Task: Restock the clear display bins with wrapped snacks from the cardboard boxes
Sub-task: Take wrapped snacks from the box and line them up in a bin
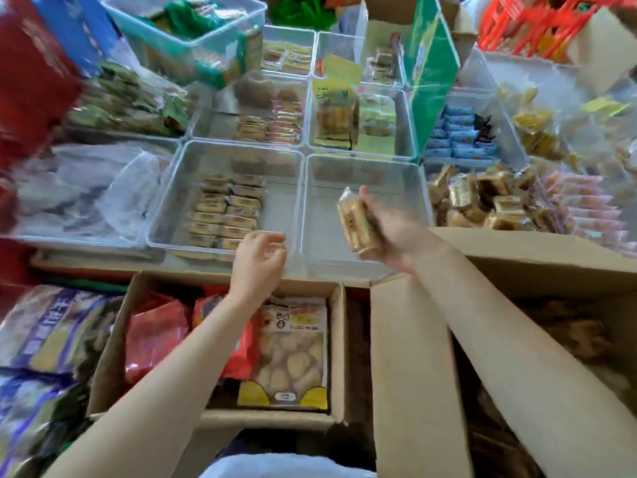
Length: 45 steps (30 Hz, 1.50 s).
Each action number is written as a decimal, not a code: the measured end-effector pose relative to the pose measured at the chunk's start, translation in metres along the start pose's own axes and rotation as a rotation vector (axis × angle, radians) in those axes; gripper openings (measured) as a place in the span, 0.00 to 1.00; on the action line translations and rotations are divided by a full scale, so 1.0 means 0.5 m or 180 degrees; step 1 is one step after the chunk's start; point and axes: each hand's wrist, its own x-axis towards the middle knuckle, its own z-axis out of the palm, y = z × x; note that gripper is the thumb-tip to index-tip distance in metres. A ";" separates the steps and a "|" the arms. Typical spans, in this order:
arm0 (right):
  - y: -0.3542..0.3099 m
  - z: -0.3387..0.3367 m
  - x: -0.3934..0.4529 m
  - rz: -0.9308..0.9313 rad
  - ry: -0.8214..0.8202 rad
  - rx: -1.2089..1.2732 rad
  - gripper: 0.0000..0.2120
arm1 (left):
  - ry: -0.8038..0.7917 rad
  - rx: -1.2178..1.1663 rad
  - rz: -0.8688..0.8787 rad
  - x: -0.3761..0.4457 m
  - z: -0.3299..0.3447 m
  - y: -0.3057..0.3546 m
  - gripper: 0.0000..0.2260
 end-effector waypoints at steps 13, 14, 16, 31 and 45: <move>0.073 0.255 0.385 -0.1254 0.0404 -0.5226 0.11 | -0.0651 0.2220 0.0938 0.162 -0.160 -0.263 0.28; 0.083 0.262 0.409 -0.1118 0.0402 -0.5686 0.11 | -0.0566 0.2170 0.0988 0.159 -0.160 -0.264 0.27; 0.098 0.279 0.445 -0.0750 0.0385 -0.6297 0.13 | -0.0408 0.2144 0.1018 0.159 -0.153 -0.271 0.26; 0.138 0.275 0.466 -0.0022 -0.0063 -0.4956 0.29 | -0.0183 0.2439 0.1100 0.162 -0.128 -0.296 0.21; 0.007 -0.017 -0.105 -0.1949 0.1761 -0.2937 0.11 | -0.0736 0.0760 0.2420 -0.089 0.087 0.074 0.16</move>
